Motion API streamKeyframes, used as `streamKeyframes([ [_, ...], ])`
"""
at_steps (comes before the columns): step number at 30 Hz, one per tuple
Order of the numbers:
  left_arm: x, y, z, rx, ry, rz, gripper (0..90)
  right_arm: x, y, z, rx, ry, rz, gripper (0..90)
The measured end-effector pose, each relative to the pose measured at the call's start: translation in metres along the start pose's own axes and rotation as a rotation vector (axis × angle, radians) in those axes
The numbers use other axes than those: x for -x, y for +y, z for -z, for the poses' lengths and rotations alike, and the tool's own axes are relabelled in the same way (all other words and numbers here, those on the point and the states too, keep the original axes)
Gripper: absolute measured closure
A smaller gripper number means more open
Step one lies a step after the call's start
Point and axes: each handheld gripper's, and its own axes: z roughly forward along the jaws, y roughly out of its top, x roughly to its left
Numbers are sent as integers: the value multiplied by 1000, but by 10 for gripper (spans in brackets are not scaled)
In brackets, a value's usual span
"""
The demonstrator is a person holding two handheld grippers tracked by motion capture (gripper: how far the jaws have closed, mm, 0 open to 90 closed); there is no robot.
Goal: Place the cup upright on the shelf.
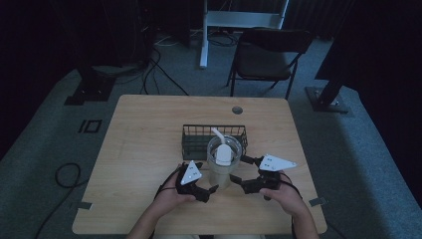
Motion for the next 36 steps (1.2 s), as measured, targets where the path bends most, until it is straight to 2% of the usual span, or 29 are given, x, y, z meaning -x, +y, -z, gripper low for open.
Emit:
streamKeyframes([
  [4, 1, 7, -6, 29, -8, 1, 50, 0, 3, -1, 2, 11, 9, 138],
  [5, 1, 10, -9, 37, -4, -3, 56, -1, 3, -3, -3, 22, 33, 137],
  [10, 2, 11, -14, 28, -10, -20, 67, 1, 1, -9, -18, 31, 27, 134],
  [16, 4, 11, -21, 59, -23, -22, 113, 3, -2, -21, -30, 50, 59, 136],
  [25, 1, 7, -25, 97, -46, -41, 111, 5, -7, -35, -33, 59, 45, 105],
  [29, -1, 5, -27, 112, -58, -45, 111, 4, -6, -42, -39, 54, 68, 90],
  [31, -1, 5, -27, 116, -61, -47, 110, 4, -6, -46, -33, 50, 96, 87],
  [36, -1, 8, -29, 107, -63, -58, 109, 2, -4, -57, -18, 54, 119, 87],
])
